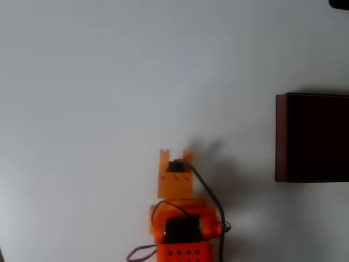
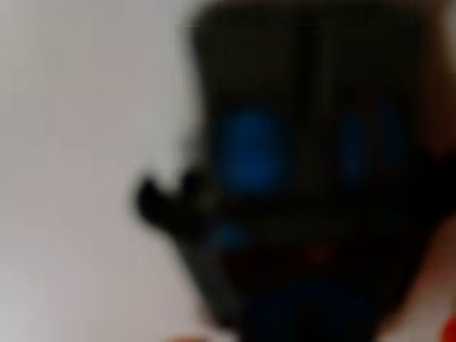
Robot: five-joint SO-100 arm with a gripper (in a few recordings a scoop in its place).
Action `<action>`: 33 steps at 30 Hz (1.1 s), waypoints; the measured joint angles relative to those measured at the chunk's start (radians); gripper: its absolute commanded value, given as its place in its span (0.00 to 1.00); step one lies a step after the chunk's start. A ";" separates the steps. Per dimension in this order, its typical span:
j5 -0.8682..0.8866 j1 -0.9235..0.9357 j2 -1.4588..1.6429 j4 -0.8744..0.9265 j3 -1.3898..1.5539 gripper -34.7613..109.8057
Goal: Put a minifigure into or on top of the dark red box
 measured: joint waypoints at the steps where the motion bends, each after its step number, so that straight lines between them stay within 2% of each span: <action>1: 0.000 0.000 0.002 -0.012 0.002 0.33; 16: 0.000 0.000 0.000 -0.018 0.002 0.24; 28: -0.006 -0.014 0.000 -0.018 0.002 0.24; 33: -0.061 0.008 0.000 -0.002 -0.034 0.24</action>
